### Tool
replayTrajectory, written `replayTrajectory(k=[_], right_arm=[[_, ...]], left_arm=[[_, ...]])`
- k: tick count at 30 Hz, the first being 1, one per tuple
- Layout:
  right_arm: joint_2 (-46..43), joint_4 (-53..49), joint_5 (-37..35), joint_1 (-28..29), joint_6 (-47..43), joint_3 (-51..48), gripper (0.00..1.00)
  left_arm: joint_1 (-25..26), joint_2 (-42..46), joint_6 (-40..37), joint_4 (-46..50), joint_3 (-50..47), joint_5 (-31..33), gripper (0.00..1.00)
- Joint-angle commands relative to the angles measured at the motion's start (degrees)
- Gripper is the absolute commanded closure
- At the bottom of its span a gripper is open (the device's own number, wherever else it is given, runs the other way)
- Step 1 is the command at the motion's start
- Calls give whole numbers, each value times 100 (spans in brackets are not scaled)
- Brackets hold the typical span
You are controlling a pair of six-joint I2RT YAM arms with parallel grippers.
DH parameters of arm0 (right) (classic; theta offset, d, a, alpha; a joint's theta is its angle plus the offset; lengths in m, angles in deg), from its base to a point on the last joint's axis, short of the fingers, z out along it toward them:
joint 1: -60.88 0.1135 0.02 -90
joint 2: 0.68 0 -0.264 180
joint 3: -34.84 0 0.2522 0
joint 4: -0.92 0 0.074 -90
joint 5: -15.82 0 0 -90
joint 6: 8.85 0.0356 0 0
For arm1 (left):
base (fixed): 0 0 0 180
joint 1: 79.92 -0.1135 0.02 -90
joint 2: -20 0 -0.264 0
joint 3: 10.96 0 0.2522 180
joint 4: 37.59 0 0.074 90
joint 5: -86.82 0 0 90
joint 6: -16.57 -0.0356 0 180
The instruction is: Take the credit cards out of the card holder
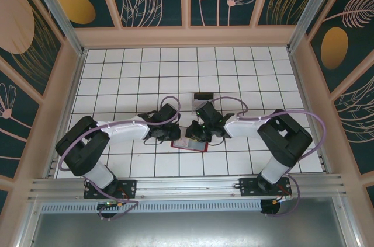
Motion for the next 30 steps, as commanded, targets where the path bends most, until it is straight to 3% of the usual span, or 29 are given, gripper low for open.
replayTrajectory(k=[1,17,30], right_arm=[[-153,-405,-354,28,-105,-33,77],[-213,-255,-387,32,-28,-223,84],[-42,463,-9,23,115,-345,80]], left_arm=[[32,-250,115,291,-289,-214,85],[19,-127,211,201,-379,-297,86],[23,-105,285,-34,-439,-684,86]])
